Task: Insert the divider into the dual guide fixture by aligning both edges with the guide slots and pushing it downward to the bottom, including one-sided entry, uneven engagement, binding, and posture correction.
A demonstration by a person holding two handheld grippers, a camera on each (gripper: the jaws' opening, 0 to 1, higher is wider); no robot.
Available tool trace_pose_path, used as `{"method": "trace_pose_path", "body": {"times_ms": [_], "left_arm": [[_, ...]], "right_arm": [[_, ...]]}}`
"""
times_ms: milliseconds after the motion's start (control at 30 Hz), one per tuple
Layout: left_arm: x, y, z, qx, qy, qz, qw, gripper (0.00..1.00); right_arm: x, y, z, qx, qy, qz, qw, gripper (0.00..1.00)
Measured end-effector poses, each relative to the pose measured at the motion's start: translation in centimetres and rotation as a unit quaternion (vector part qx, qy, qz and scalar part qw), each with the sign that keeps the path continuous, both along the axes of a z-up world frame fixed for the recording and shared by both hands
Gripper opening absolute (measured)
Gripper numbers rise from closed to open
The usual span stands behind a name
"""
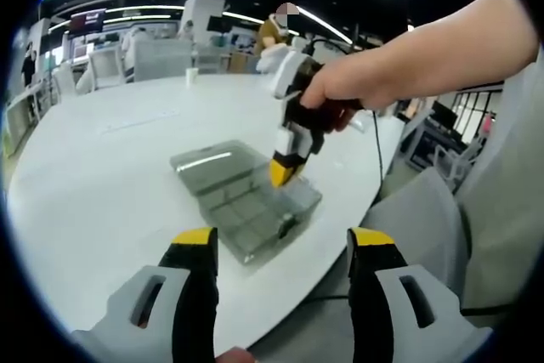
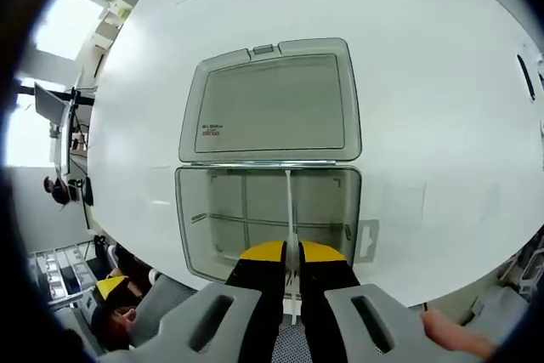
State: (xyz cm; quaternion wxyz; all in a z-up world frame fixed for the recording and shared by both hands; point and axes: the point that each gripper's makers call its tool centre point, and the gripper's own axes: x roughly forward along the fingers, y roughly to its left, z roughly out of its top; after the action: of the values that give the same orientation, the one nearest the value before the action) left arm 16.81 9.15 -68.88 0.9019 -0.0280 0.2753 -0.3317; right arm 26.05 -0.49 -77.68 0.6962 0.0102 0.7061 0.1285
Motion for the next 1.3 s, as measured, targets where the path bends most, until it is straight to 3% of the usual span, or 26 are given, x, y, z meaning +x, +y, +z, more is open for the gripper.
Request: {"method": "trace_pose_path", "body": {"times_ms": [700,1300], "left_arm": [[-0.03,0.32,0.00,-0.001,0.001,0.004,1.0000,0.59],[-0.08,0.25,-0.01,0.000,0.001,0.004,1.0000,0.59]], "right_arm": [[-0.61,0.37,0.20,-0.011,0.014,0.005,0.9998,0.00],[-0.79,0.43,-0.71,-0.024,0.009,0.015,0.9996,0.00]]}}
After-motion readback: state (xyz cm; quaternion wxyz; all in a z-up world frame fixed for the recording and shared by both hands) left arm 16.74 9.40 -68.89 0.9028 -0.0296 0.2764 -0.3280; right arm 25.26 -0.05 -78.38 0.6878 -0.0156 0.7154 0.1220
